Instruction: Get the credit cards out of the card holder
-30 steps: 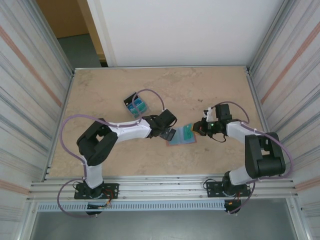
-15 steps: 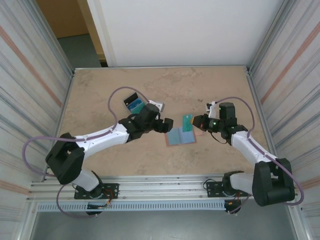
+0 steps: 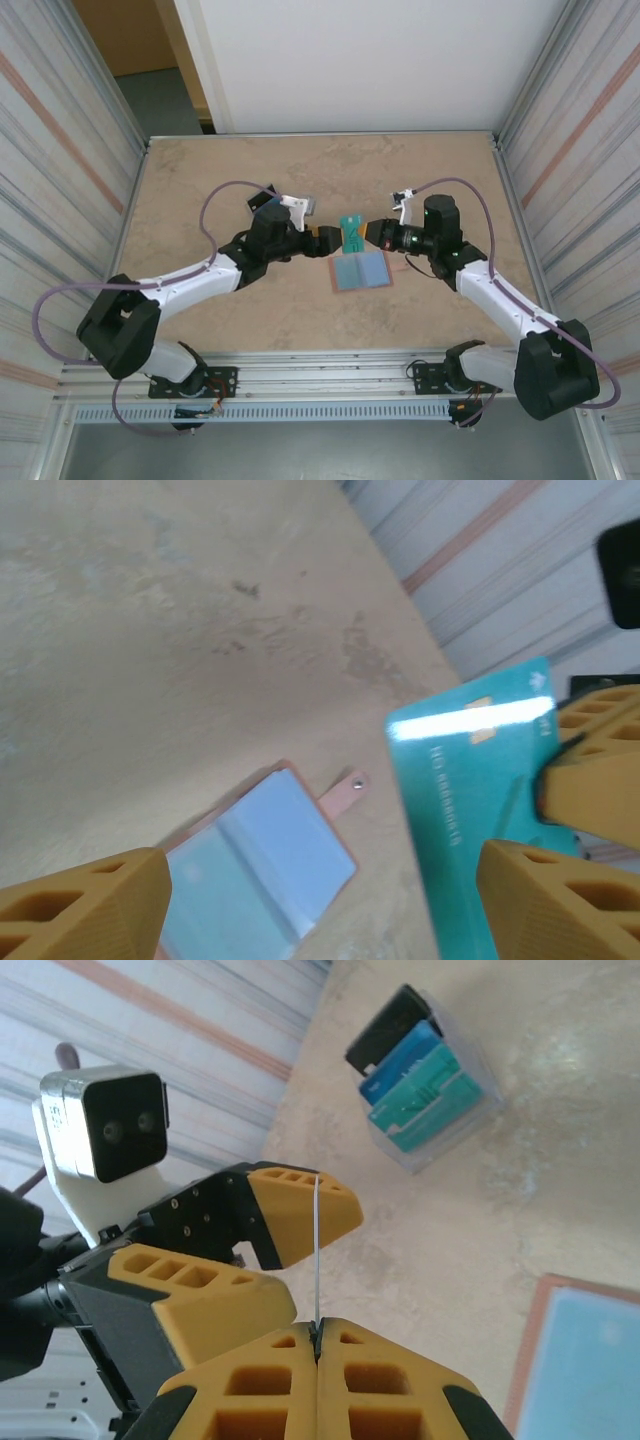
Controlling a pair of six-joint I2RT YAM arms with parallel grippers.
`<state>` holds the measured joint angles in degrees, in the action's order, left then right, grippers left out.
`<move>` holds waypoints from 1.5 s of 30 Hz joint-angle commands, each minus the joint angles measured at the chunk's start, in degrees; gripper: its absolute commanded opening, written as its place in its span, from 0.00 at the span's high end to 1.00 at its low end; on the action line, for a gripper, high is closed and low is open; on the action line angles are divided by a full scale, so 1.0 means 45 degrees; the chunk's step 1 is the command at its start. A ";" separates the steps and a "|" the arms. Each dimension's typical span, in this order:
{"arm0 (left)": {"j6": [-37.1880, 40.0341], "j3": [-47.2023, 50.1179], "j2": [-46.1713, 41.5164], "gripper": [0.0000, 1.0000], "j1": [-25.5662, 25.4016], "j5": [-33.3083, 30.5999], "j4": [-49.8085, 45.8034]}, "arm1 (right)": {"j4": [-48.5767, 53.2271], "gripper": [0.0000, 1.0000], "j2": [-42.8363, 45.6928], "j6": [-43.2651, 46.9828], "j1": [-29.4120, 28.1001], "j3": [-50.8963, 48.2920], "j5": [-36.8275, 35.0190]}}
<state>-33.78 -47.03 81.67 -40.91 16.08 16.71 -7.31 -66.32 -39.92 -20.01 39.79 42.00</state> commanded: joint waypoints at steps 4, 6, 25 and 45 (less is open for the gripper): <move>0.0962 -0.0292 -0.0587 0.20 0.0649 0.2424 0.0628 | 0.1255 0.97 0.0093 0.1762 -0.0456 0.1039 0.0851; 0.1604 -0.0449 -0.0691 0.20 0.0778 0.2970 0.0343 | 0.1978 0.97 0.0165 0.2531 -0.0671 0.1411 0.0896; 0.9351 -0.3484 -0.0541 0.42 0.1119 0.7734 -0.6414 | 0.7933 0.98 -0.0450 0.9046 -0.1520 0.4249 0.2118; 0.6736 -0.0866 -0.2778 1.00 0.1155 0.4794 -0.2619 | 0.3992 0.38 0.0654 0.6078 -0.0779 0.2462 0.1526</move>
<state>2.94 -54.57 74.22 -36.21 45.21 -5.26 19.14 -66.81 -5.15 -24.16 54.08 50.43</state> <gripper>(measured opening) 0.049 0.617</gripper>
